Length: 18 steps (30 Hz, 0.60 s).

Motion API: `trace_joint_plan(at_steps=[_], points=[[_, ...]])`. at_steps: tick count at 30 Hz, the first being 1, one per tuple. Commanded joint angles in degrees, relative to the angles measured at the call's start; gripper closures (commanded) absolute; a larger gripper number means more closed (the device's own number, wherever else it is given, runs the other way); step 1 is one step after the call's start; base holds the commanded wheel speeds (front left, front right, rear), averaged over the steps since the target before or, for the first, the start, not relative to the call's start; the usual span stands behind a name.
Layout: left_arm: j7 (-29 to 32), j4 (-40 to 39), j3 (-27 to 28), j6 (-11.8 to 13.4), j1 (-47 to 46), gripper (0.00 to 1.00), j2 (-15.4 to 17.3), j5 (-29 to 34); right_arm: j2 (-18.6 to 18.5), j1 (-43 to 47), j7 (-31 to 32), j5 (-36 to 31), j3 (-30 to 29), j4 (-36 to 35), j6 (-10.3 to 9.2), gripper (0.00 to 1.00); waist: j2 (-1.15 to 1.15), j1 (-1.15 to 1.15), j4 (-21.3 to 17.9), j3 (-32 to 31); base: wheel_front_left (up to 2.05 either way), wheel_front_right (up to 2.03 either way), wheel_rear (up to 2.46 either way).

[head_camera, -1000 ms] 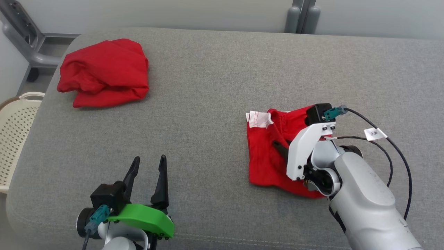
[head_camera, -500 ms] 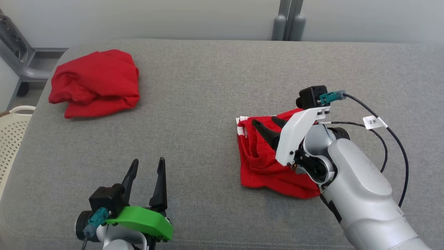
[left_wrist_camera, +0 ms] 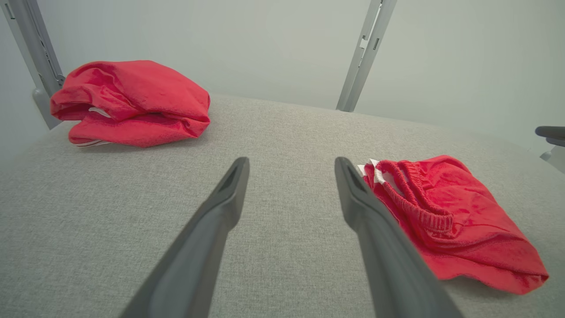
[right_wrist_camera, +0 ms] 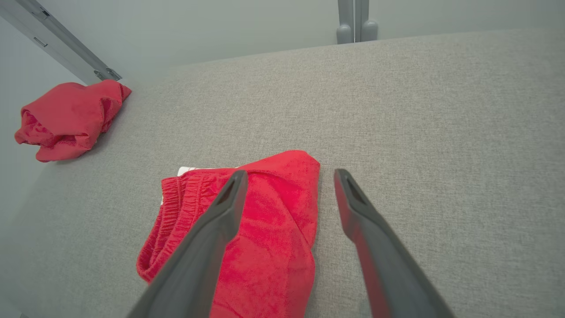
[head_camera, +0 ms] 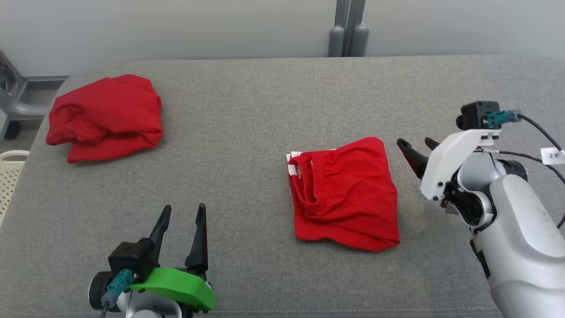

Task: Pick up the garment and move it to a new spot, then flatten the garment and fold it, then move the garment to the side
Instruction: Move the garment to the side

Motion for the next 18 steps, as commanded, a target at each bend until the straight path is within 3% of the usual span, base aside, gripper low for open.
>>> trace_joint_plan(at_steps=[1,9,18], points=[[0.1,-0.4,0.2,0.1,0.5,0.00,0.6,0.6,-0.4,1.4,0.6,-0.7,-0.6,-0.2,0.00,0.00,0.00,0.00,-0.1,0.3,0.00,0.00,0.00],[0.9,-1.4,-0.5,0.5,-0.8,0.00,1.0,1.1,0.9,5.1,2.3,-1.2,-4.5,3.4,0.00,0.00,0.00,0.00,1.8,2.1,0.00,0.00,0.00],[1.6,-2.1,-1.1,0.8,-1.5,0.00,1.4,1.5,2.7,2.8,1.1,-2.1,-6.7,11.3,0.00,0.00,0.00,0.00,5.3,3.6,0.00,0.00,0.00]])
